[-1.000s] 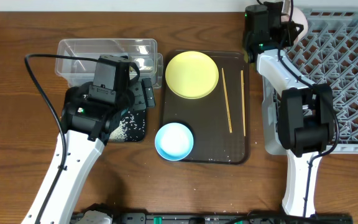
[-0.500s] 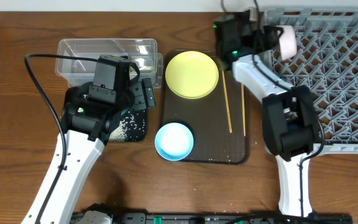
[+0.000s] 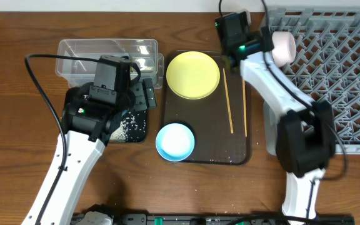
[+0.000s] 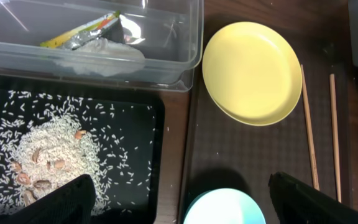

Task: Sort waste into correct bins and load items into the dishwasher rack
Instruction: 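Reach right gripper to light-blue bowl and grasp its rim, then carry light-blue bowl with right gripper to dish rack, then lower light-blue bowl into rack slots with right gripper, then reach right gripper to yellow plate edge and grasp it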

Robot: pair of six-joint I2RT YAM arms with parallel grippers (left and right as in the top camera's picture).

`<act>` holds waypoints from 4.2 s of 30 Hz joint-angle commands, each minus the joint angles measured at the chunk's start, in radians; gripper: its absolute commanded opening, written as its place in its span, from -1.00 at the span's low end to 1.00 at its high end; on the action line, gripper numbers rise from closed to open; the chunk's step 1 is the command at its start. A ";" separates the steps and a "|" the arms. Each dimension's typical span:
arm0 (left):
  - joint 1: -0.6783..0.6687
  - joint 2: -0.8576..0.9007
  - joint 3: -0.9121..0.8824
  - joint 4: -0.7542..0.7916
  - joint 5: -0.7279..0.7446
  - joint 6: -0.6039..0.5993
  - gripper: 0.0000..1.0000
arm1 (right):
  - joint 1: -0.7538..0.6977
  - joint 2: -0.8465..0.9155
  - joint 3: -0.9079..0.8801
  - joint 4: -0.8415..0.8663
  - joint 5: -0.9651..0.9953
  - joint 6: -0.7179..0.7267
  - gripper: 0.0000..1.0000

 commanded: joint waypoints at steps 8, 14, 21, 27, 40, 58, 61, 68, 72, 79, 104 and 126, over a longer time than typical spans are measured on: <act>0.004 0.002 -0.002 0.001 -0.012 0.003 0.82 | 0.055 -0.063 -0.094 -0.243 -0.994 0.270 0.71; 0.004 0.002 -0.002 0.001 -0.012 0.003 0.82 | 0.153 -0.063 -0.239 -0.232 -0.996 0.341 0.57; 0.004 0.002 -0.002 0.001 -0.012 0.003 0.83 | 0.238 -0.061 -0.372 -0.177 -0.959 0.423 0.18; 0.004 0.002 -0.002 0.001 -0.012 0.003 0.83 | 0.229 -0.062 -0.406 -0.179 -0.918 0.464 -0.87; 0.004 0.002 -0.002 0.001 -0.012 0.003 0.83 | -0.050 -0.394 -0.269 -0.333 -0.546 0.460 -0.98; 0.004 0.002 -0.002 0.001 -0.012 0.003 0.83 | -0.121 -0.401 -0.252 -0.322 0.772 0.355 -0.98; 0.004 0.002 -0.002 0.001 -0.012 0.003 0.83 | -0.123 -0.342 -0.252 -0.288 0.819 0.356 -0.98; 0.004 0.002 -0.002 0.001 -0.012 0.003 0.83 | -0.146 -0.199 -0.252 -0.262 0.811 0.356 -0.98; 0.004 0.002 -0.002 0.001 -0.012 0.003 0.83 | -0.166 -0.130 -0.252 -0.231 0.812 0.356 -0.98; 0.004 0.002 -0.002 0.001 -0.012 0.003 0.83 | -0.169 -0.068 -0.252 -0.203 0.810 0.356 -0.98; 0.004 0.002 -0.002 0.001 -0.012 0.003 0.84 | -0.105 -0.098 -0.233 -0.291 0.264 0.355 0.94; 0.004 0.002 -0.002 0.001 -0.012 0.003 0.83 | -0.005 -0.139 -0.121 -0.078 -0.525 0.483 0.56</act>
